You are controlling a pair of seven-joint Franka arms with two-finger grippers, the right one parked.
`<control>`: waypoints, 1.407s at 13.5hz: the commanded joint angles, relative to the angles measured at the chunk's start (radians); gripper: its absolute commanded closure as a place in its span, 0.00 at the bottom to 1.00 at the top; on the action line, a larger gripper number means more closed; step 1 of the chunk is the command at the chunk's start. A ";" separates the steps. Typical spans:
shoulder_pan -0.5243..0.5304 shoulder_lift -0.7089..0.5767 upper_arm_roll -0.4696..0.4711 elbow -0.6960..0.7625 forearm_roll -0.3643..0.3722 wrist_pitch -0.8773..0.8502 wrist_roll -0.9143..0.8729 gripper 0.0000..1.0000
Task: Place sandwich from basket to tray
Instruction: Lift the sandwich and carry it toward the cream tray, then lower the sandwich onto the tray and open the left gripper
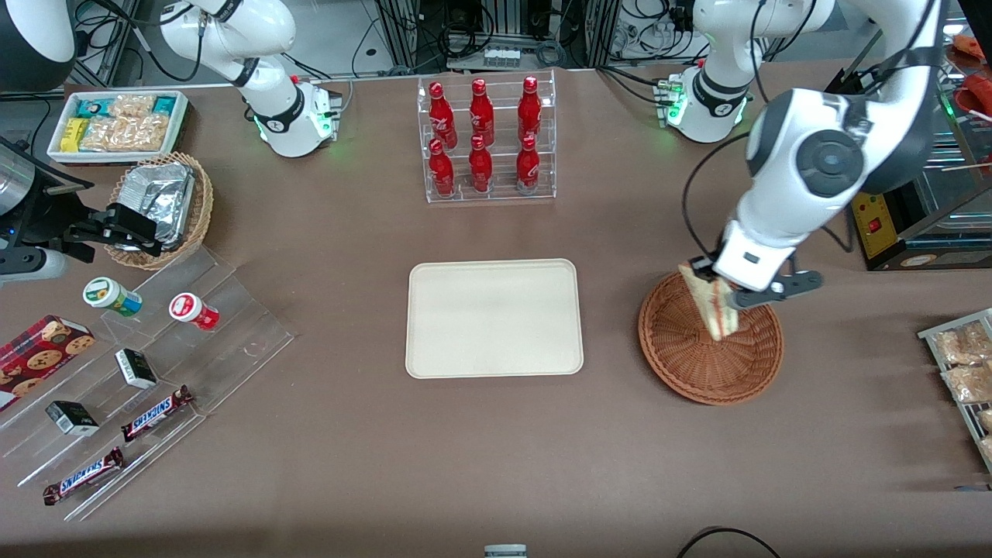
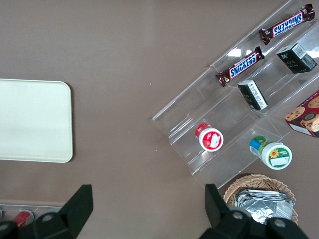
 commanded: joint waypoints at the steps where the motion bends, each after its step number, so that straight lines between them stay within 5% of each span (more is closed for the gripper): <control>1: -0.006 0.043 -0.061 0.018 0.016 -0.008 0.050 1.00; 11: -0.084 0.252 -0.245 0.132 0.093 0.093 0.008 1.00; 19: -0.153 0.457 -0.284 0.292 0.220 0.096 -0.175 1.00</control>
